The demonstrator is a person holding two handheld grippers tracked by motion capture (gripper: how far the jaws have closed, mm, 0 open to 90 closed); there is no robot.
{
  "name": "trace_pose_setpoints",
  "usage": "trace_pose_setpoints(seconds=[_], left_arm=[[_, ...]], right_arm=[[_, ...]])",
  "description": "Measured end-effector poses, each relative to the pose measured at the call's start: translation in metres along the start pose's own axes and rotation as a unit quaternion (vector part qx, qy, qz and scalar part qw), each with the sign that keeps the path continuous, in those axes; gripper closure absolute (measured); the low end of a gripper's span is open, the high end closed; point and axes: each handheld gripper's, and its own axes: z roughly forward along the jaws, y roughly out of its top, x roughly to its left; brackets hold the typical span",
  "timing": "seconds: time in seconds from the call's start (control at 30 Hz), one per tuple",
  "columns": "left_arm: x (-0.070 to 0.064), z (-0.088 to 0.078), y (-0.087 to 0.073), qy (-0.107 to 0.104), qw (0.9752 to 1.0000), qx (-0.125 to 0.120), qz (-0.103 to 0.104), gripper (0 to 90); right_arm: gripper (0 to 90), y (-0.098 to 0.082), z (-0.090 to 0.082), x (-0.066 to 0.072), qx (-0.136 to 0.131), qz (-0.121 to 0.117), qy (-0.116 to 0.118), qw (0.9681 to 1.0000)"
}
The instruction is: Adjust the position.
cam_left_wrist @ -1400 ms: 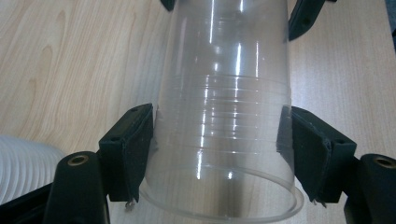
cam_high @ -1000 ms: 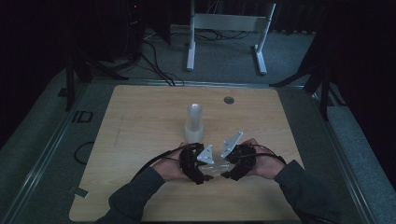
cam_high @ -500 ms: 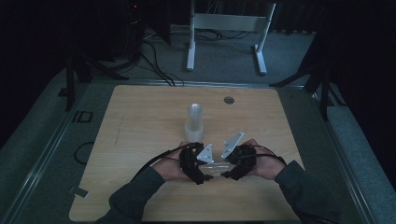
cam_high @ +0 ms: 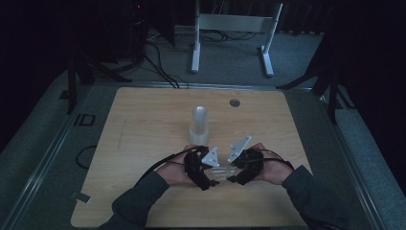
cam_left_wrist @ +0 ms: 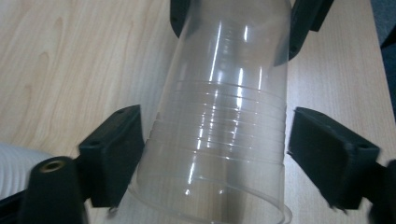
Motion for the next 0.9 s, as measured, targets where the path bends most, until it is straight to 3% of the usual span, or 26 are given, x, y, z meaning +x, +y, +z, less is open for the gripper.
trace_pose_setpoints(seconds=[0.27, 0.7, 0.9], left_arm=[[0.005, -0.008, -0.001, 0.011, 0.9994, -0.027, -0.019, 14.5], [0.01, -0.018, -0.002, 0.042, 0.9966, -0.06, -0.039, 14.8], [0.012, -0.022, -0.002, 0.051, 0.9951, -0.071, -0.047, 14.8]], right_arm=[[41.6, -0.004, -0.001, -0.002, -0.002, 0.006, -0.005, 1.0], [41.6, -0.017, -0.001, -0.007, -0.008, 0.042, -0.021, 0.9989], [41.6, -0.026, 0.0, -0.012, -0.006, 0.067, -0.038, 0.997]])
